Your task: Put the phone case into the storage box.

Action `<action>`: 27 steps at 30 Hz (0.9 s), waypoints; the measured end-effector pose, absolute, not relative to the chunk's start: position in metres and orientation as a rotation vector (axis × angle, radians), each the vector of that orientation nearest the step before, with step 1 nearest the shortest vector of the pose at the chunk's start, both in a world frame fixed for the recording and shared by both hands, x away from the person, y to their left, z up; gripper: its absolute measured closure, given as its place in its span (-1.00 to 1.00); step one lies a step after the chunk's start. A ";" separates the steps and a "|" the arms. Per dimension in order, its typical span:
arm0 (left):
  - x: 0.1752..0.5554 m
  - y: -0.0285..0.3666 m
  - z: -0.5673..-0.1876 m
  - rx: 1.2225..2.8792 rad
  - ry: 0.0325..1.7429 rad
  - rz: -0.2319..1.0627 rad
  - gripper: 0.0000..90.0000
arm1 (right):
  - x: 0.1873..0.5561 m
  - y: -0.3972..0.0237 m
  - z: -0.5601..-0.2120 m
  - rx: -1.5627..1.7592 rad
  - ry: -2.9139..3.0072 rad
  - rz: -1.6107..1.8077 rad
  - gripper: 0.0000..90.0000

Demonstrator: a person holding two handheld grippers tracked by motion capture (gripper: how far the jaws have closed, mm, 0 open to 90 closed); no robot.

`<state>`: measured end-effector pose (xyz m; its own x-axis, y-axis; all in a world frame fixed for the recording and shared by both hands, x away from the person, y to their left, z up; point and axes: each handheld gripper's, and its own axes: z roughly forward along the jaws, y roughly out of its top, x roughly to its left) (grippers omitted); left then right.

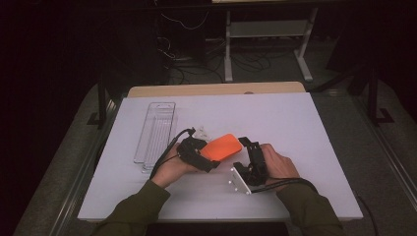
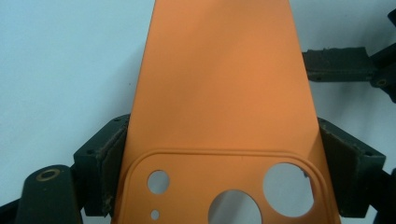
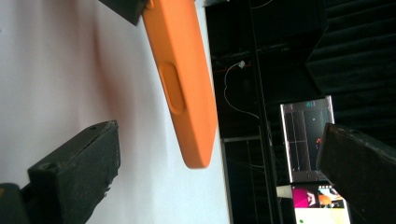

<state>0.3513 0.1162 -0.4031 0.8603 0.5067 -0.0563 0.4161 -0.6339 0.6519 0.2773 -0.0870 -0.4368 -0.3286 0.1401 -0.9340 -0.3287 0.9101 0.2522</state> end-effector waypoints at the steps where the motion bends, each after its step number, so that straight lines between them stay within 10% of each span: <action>1: 0.351 0.116 -0.403 2.343 0.664 0.173 -0.66 | 0.277 -0.086 -0.437 -0.150 1.845 0.475 -1.00; 27: 0.348 0.113 -0.398 2.360 0.604 0.160 -0.66 | 0.275 -0.067 -0.448 -0.282 1.745 0.434 -1.00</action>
